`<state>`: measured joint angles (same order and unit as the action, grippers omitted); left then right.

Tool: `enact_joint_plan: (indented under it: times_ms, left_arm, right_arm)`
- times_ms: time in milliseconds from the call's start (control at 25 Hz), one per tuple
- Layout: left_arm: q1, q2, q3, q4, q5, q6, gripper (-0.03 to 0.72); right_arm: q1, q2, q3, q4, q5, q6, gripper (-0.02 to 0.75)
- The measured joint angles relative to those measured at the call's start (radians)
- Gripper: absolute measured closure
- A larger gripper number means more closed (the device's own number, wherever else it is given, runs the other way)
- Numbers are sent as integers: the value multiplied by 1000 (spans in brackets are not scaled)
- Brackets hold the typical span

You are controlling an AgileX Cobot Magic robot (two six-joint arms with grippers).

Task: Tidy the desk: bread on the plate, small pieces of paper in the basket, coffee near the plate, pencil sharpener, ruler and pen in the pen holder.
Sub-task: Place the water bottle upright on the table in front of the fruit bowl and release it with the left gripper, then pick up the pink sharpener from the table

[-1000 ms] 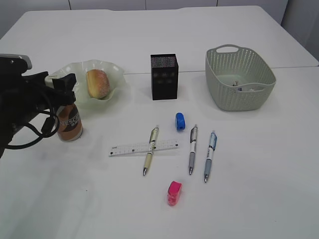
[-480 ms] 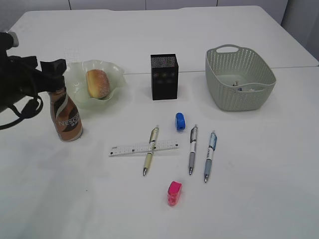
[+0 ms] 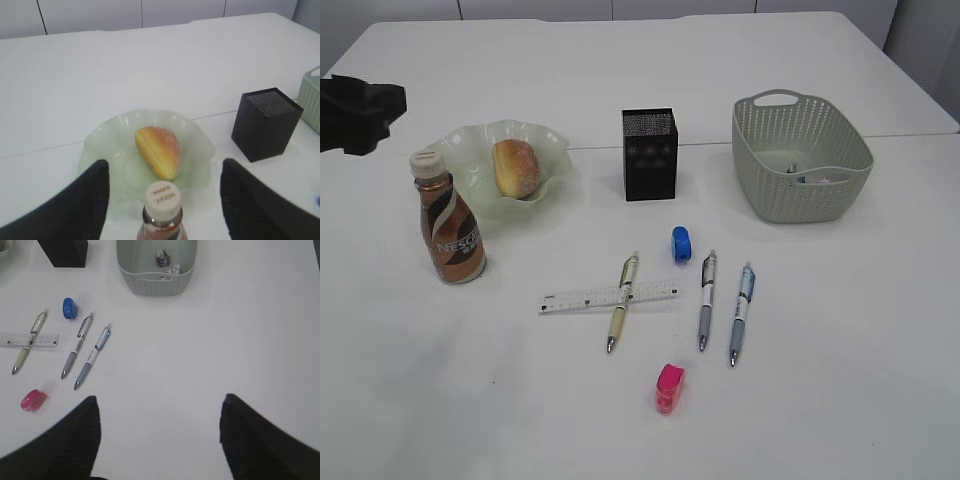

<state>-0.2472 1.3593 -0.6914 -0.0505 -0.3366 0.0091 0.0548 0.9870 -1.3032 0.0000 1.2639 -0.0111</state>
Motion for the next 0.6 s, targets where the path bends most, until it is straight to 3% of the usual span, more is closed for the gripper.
enact_joint_plan:
  times_ms: [320, 600]
  left_arm:
    - [0, -246, 1, -35, 454, 2, 188]
    - [0, -406, 2, -83, 882, 2, 189]
  right_arm:
    - [0, 0, 0, 27, 0, 0, 164]
    - [0, 0, 0, 144, 0, 0, 164]
